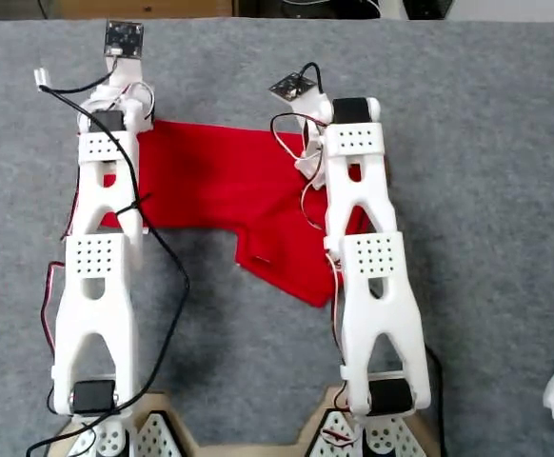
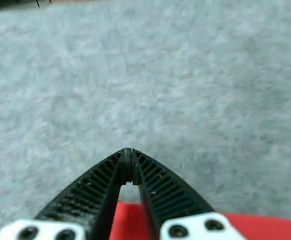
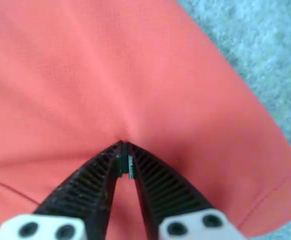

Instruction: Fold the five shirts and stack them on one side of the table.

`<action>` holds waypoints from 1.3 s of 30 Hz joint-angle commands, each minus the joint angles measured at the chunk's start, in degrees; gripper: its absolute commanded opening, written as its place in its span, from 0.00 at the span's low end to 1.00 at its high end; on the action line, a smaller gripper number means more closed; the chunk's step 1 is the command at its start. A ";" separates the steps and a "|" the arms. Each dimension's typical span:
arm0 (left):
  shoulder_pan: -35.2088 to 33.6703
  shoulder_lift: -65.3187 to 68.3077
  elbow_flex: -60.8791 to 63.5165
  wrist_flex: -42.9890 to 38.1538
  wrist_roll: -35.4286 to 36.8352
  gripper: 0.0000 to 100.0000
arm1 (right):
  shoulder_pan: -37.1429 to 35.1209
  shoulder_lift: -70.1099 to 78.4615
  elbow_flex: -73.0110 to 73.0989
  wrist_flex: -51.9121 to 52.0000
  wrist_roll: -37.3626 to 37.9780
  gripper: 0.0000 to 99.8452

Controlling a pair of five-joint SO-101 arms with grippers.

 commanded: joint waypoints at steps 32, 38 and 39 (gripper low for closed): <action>-10.46 -4.44 5.01 9.05 -2.64 0.02 | 1.45 1.01 -1.10 -0.44 -0.35 0.01; -14.33 -4.35 8.62 2.55 -5.19 0.02 | 1.45 1.01 -1.10 -0.44 -0.35 0.01; -14.59 -4.35 8.79 2.20 -5.54 0.02 | 1.45 1.01 -1.10 -0.44 -0.35 0.01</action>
